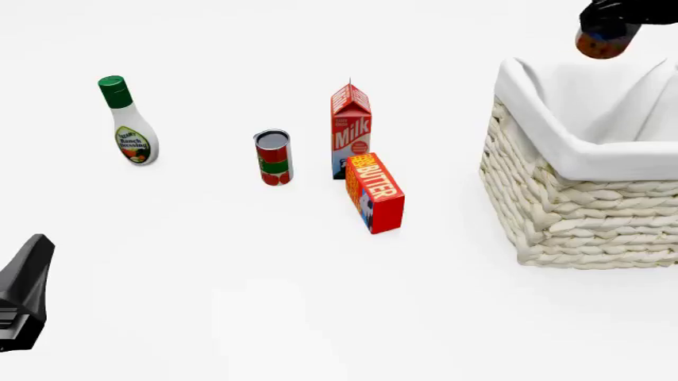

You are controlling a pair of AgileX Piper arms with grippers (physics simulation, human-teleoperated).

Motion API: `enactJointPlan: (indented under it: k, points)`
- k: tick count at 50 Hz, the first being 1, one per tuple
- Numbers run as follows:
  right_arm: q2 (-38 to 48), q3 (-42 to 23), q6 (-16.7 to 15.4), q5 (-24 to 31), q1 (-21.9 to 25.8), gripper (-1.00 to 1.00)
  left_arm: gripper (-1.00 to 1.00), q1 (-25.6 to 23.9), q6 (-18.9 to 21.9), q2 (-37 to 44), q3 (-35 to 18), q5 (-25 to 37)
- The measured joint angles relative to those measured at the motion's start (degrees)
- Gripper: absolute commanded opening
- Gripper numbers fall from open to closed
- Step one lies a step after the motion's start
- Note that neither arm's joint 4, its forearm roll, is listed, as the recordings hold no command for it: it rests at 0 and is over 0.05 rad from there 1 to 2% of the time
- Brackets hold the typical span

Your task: Pick the alphabet soup and place it in the basket.

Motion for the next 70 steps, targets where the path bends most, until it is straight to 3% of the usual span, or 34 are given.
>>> enactJointPlan:
  k: [23, 70]
  points:
    - [3.86, 5.19, 1.24, -6.01, -6.67, -1.00, 1.00, 0.00, 0.00, 0.00, 0.00, 0.00]
    - [9.81, 12.82, 0.35, -14.98, -9.86, -1.00, 1.00, 0.00, 0.00, 0.00, 0.00, 0.00]
